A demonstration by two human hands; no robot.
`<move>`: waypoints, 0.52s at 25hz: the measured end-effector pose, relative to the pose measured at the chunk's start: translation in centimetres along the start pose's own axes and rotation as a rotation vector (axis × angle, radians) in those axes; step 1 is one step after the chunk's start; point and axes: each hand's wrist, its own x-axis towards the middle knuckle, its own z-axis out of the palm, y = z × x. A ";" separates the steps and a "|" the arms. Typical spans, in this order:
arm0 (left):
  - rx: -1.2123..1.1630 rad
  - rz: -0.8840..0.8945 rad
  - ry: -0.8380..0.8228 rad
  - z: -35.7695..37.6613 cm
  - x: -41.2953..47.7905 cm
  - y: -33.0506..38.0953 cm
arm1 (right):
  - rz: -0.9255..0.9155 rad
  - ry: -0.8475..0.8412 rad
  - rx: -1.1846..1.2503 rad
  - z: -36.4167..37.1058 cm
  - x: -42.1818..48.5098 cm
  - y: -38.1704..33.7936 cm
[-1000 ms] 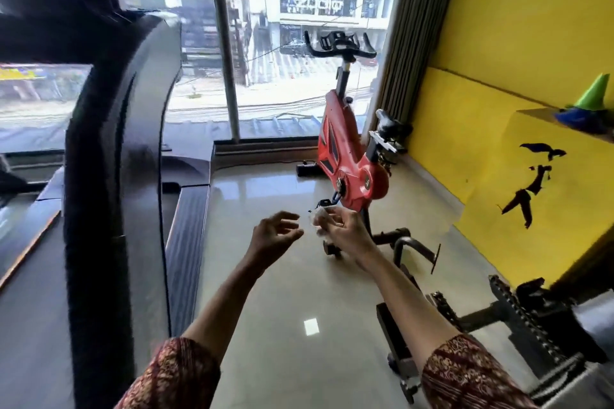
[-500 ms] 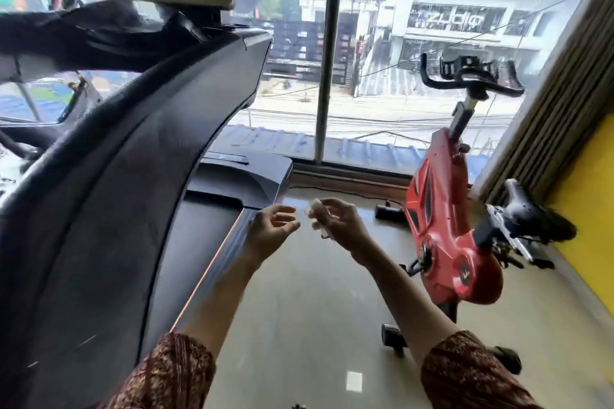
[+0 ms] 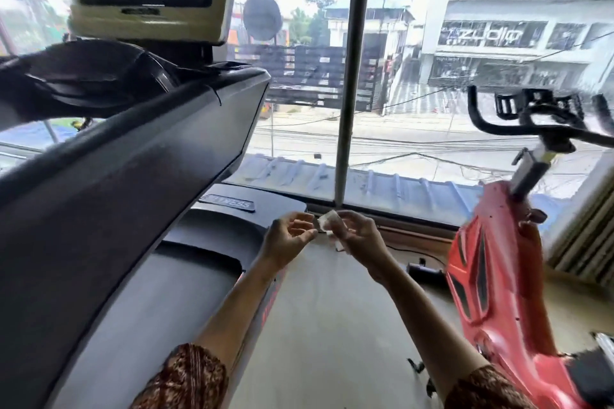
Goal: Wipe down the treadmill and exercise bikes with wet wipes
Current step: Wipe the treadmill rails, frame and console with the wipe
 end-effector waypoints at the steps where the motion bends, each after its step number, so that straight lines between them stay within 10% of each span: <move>1: 0.011 0.005 -0.007 0.7 2.3 -0.2 | -0.015 -0.027 0.012 -0.5 2.8 0.8; 13: 0.072 0.077 0.418 0.6 26.9 0.9 | -0.314 -0.353 0.052 -1.3 36.1 1.1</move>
